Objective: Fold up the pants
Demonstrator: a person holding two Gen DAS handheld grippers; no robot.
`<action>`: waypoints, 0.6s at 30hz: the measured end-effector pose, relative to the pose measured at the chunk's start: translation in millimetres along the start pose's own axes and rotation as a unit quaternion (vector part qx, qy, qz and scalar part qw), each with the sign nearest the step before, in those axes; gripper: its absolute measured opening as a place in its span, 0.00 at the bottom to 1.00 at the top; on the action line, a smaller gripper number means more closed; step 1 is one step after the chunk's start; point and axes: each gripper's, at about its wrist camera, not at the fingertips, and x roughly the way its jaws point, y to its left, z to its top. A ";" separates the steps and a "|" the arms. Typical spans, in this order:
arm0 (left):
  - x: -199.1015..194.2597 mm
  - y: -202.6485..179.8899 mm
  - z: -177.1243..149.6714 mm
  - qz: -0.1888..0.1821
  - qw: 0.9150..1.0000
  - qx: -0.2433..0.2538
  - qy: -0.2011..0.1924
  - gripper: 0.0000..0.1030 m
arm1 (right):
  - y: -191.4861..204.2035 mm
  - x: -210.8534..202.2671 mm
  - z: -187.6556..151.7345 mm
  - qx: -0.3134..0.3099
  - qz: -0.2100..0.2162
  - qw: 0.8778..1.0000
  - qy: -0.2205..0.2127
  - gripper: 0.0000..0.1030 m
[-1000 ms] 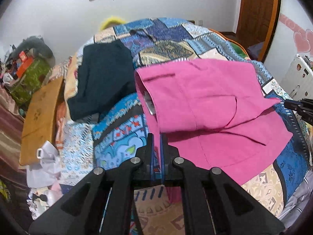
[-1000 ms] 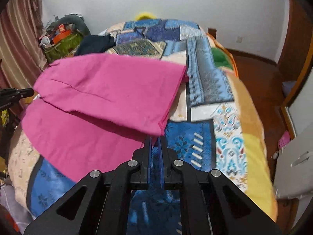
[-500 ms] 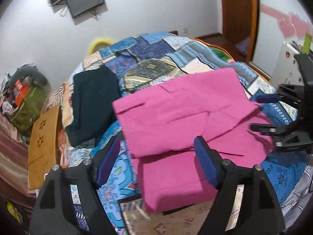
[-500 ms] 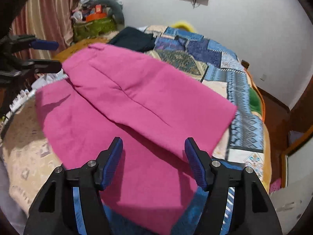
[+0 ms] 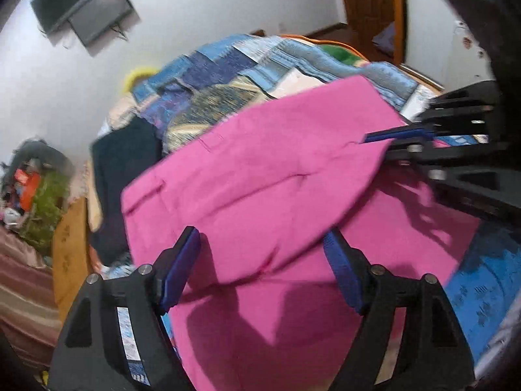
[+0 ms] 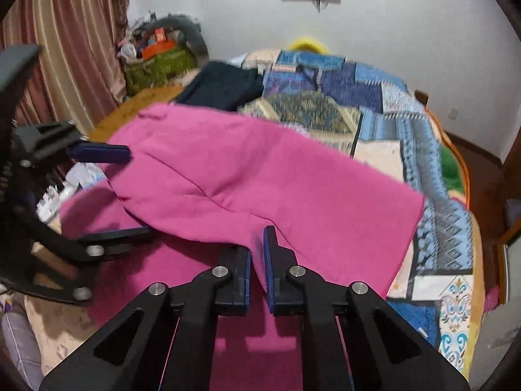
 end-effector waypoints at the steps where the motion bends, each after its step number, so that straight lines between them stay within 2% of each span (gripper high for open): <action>1: 0.4 -0.9 1.3 0.017 1.000 0.002 -0.006 0.74 | 2.0 -5.9 0.8 -0.002 -0.001 1.000 -0.008 0.05; 2: 0.7 -0.7 1.7 0.022 1.000 0.003 -0.009 0.64 | 1.8 -8.3 1.6 -0.003 -0.002 1.000 -0.012 0.05; 3: 0.3 0.0 2.5 0.028 1.000 0.003 -0.010 0.49 | 2.9 -12.5 2.1 -0.005 -0.002 1.000 -0.017 0.05; 4: -0.4 1.3 3.3 0.028 1.000 0.002 -0.010 0.41 | 4.5 -17.0 2.2 -0.006 -0.003 1.000 -0.021 0.05; 5: -3.5 2.3 3.7 0.023 1.000 -0.001 -0.012 0.29 | 5.1 -20.0 2.5 -0.007 -0.002 1.000 -0.023 0.05; 8: -20.3 4.5 3.7 0.006 0.999 -0.007 -0.032 0.13 | 7.9 -32.1 2.4 -0.010 0.003 0.999 -0.034 0.05; 13: -49.9 3.9 1.5 -0.017 0.998 -0.006 -0.055 0.08 | 16.7 -53.9 -1.5 -0.014 0.012 0.999 -0.046 0.04; 18: -62.8 1.0 -8.2 -0.046 0.998 -0.008 -0.049 0.08 | 23.7 -64.0 -10.6 -0.013 0.022 0.999 -0.039 0.04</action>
